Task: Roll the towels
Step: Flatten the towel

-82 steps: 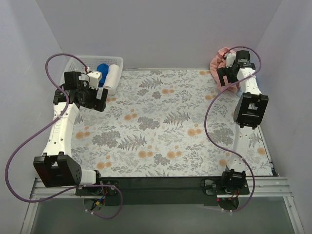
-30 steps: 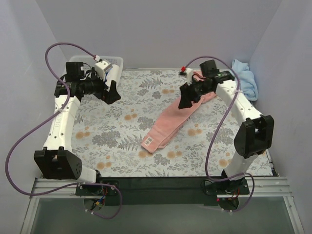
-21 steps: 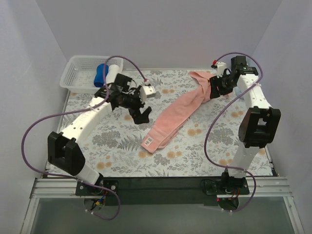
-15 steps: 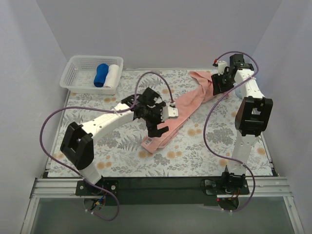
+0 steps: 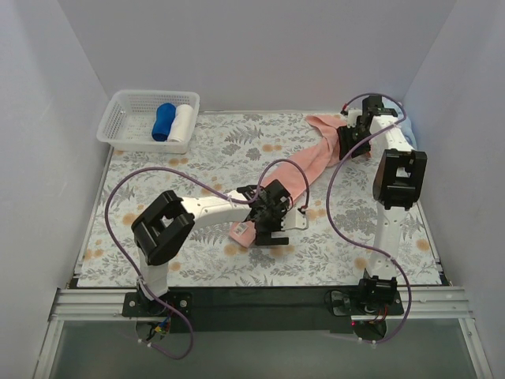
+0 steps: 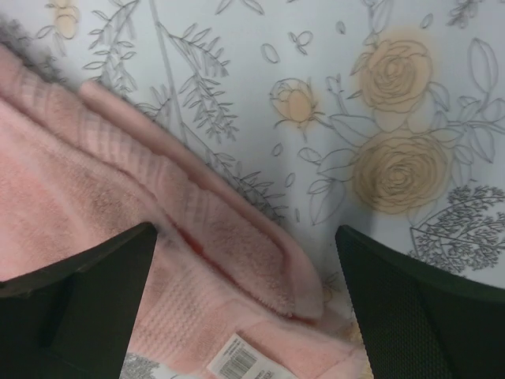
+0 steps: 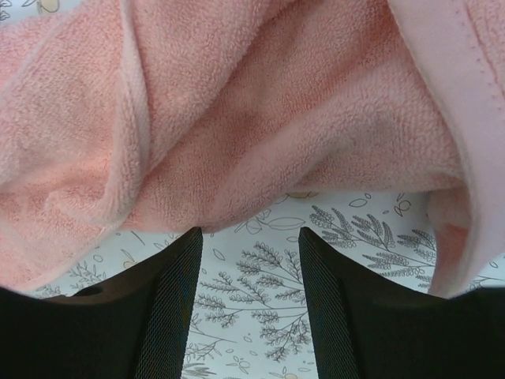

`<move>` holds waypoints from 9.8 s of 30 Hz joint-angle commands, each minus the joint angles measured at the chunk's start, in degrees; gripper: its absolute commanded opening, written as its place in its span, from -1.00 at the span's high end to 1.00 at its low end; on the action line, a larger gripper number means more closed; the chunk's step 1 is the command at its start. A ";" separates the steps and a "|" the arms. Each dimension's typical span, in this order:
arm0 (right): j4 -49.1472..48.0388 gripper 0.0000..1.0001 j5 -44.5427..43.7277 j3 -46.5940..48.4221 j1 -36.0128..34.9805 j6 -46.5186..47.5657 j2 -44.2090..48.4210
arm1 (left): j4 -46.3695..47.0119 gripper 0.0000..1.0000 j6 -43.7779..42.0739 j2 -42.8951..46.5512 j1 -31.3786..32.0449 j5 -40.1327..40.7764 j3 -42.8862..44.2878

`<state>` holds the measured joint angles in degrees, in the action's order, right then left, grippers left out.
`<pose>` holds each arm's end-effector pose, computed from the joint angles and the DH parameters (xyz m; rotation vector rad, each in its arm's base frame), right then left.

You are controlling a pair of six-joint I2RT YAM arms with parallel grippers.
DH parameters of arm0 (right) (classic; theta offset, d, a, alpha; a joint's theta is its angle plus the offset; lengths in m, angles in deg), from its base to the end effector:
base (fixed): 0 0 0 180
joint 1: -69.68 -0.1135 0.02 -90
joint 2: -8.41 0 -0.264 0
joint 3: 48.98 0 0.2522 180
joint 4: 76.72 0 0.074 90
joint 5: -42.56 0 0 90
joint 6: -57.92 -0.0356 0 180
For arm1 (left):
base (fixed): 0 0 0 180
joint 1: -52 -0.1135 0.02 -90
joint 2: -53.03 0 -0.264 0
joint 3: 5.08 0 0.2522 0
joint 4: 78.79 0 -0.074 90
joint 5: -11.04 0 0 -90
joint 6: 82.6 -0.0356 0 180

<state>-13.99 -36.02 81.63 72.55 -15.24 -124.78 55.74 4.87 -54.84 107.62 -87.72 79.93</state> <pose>0.4978 -0.0179 0.1957 -0.3841 2.6525 0.1636 0.2066 -0.3115 0.1653 1.4158 2.4607 -0.4373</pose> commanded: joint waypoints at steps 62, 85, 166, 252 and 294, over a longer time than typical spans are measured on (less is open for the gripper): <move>11.50 -0.17 -3.86 -20.46 -2.69 10.59 27.90 | -21.91 -0.48 -7.68 28.51 -36.54 -14.54 -8.40; 8.68 0.97 -19.59 -12.88 -10.87 12.34 8.56 | -30.70 -0.58 -10.83 20.60 -50.69 -19.81 -3.39; 19.41 0.97 -3.07 -15.26 -0.24 16.03 28.07 | -11.55 -0.20 -62.69 39.06 -55.35 -19.63 -37.22; -14.54 0.62 -0.78 -19.85 10.93 8.30 22.81 | -4.51 0.54 -3.45 5.76 -61.77 -9.43 9.87; -3.53 0.45 0.79 -42.07 10.93 14.81 22.98 | -6.79 0.56 -0.20 -8.40 -59.92 -7.77 11.10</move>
<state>-12.40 -36.72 36.26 84.49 2.68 -99.49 45.95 3.85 -60.50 48.19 -98.56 87.45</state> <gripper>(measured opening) 0.277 0.222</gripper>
